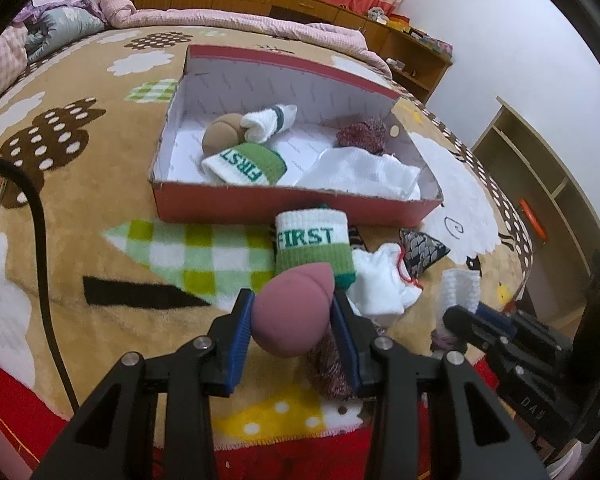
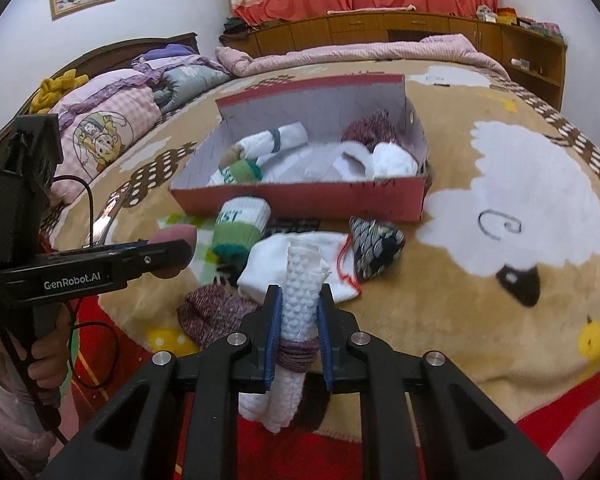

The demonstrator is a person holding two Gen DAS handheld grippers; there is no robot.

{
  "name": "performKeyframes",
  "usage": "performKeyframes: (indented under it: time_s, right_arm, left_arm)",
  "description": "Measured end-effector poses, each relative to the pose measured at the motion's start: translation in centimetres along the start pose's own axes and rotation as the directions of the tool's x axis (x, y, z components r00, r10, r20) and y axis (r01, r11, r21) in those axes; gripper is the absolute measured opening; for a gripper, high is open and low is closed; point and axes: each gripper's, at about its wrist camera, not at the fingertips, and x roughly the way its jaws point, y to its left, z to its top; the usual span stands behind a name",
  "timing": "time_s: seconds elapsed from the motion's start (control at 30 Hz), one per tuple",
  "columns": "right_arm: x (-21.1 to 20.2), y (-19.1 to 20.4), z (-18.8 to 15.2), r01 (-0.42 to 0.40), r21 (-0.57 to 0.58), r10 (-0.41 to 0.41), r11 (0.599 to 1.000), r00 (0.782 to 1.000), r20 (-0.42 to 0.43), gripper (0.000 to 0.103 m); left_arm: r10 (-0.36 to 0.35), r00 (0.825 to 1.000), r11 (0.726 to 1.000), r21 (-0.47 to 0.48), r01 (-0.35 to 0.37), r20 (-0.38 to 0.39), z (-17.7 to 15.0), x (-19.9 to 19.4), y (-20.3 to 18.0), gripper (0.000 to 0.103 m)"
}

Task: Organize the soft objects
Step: 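Lift the pink sponge and rolled towel and carry both over the shoebox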

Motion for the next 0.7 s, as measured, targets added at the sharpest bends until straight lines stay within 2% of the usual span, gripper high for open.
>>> performKeyframes:
  time_s: [0.7]
  right_arm:
    - [-0.6, -1.6, 4.3, 0.041, -0.037, -0.038, 0.998, 0.996, 0.081, 0.018]
  left_arm:
    - [0.005, 0.999, 0.999, 0.053, -0.008, 0.048, 4.3, 0.2, -2.1, 0.04]
